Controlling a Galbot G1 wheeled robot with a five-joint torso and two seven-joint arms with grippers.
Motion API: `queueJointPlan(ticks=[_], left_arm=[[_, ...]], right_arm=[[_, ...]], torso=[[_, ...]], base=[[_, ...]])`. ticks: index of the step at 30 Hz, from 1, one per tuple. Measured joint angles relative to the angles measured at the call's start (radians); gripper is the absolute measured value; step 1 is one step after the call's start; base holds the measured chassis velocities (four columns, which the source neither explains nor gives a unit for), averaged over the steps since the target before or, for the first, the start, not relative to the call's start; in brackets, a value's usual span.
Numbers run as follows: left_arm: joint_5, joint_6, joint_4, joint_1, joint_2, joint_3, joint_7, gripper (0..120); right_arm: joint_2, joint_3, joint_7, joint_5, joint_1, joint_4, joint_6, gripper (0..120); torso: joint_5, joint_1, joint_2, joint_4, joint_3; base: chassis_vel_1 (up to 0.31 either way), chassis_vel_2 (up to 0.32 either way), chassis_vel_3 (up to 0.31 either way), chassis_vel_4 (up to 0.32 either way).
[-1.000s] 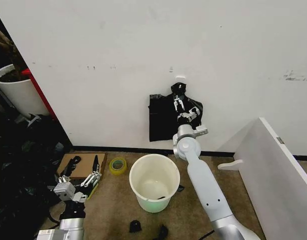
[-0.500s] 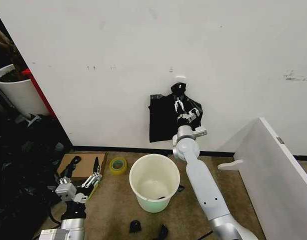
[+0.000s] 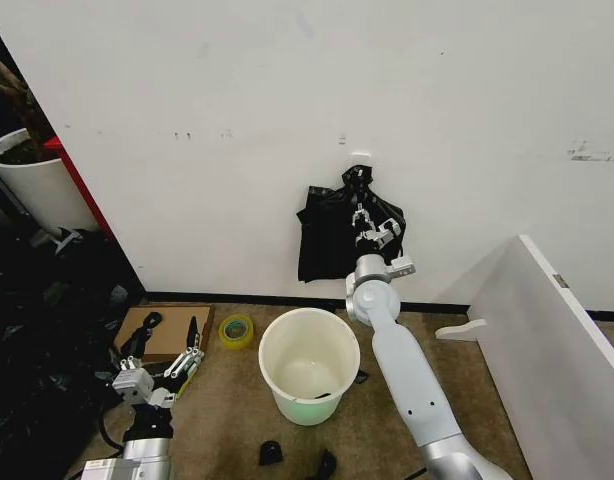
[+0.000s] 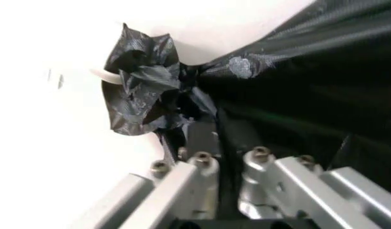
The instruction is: Place the garbage bag over the trash bin.
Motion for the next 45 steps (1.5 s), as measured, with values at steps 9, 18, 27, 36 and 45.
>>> queueJointPlan(ticks=[9, 18, 27, 36, 45], left_arm=[[0.004, -0.002, 0.004, -0.001, 0.0, 0.003, -0.001, 100], [0.012, -0.005, 0.011, -0.003, -0.001, 0.01, -0.001, 100], [0.017, -0.007, 0.011, -0.002, -0.001, 0.013, 0.0, 100], [0.017, -0.005, 0.004, -0.01, 0.001, 0.014, 0.0, 100], [0.014, 0.016, 0.0, -0.036, 0.001, 0.016, 0.001, 100]], right_arm=[[-0.035, -0.017, -0.003, -0.021, -0.078, 0.074, 0.005, 0], [-0.092, -0.058, -0.017, -0.064, -0.212, 0.177, 0.023, 0], [-0.133, -0.077, -0.017, -0.102, -0.317, 0.271, 0.046, 0], [-0.247, -0.126, 0.034, -0.183, -0.462, 0.426, 0.099, 0], [-0.36, -0.133, 0.035, -0.383, -0.633, 0.491, 0.182, 0]], torso=[[0.0001, 0.0, 0.0, -0.0001, 0.0], [0.0002, 0.0, 0.0, -0.0001, 0.0], [0.0002, 0.0, 0.0, 0.0001, 0.0], [0.0002, 0.0, 0.0, 0.0, 0.0], [0.0002, 0.0, 0.0, 0.0001, 0.0]], base=[[0.0, 0.0, 0.0, 0.0], [0.0, 0.0, 0.0, 0.0], [0.0, 0.0, 0.0, 0.0], [0.0, 0.0, 0.0, 0.0], [0.0, 0.0, 0.0, 0.0]])
